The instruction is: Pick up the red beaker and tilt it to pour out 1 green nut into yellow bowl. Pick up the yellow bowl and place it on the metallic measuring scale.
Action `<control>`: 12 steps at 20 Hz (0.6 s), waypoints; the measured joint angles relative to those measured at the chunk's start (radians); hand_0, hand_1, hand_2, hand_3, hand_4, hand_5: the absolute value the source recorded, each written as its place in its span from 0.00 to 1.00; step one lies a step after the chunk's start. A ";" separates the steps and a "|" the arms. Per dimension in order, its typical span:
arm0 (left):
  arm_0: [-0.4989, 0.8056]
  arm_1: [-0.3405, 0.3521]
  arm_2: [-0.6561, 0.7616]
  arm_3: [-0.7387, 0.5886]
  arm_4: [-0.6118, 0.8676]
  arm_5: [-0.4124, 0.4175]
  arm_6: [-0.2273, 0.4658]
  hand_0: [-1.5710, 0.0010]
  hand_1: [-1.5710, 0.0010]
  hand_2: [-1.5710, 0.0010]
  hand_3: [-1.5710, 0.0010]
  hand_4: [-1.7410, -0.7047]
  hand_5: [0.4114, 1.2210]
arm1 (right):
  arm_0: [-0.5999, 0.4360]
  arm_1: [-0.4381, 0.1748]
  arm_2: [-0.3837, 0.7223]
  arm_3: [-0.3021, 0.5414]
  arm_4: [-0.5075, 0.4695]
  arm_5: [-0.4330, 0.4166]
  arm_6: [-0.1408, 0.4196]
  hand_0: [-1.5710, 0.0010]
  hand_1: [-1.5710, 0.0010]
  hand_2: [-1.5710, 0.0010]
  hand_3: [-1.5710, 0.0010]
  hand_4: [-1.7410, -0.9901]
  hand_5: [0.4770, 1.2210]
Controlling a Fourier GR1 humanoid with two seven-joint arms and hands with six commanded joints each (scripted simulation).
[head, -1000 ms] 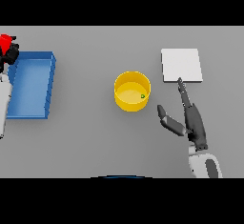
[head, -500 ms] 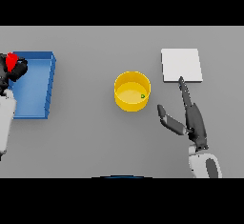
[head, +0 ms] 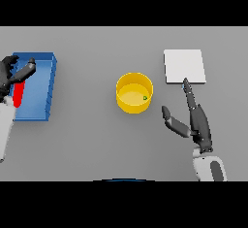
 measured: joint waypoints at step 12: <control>-0.014 -0.010 -0.009 0.021 -0.003 0.020 -0.103 0.99 0.99 0.99 0.99 0.97 0.32 | -0.195 -0.223 0.104 0.036 0.183 0.187 0.113 1.00 1.00 1.00 1.00 0.82 0.26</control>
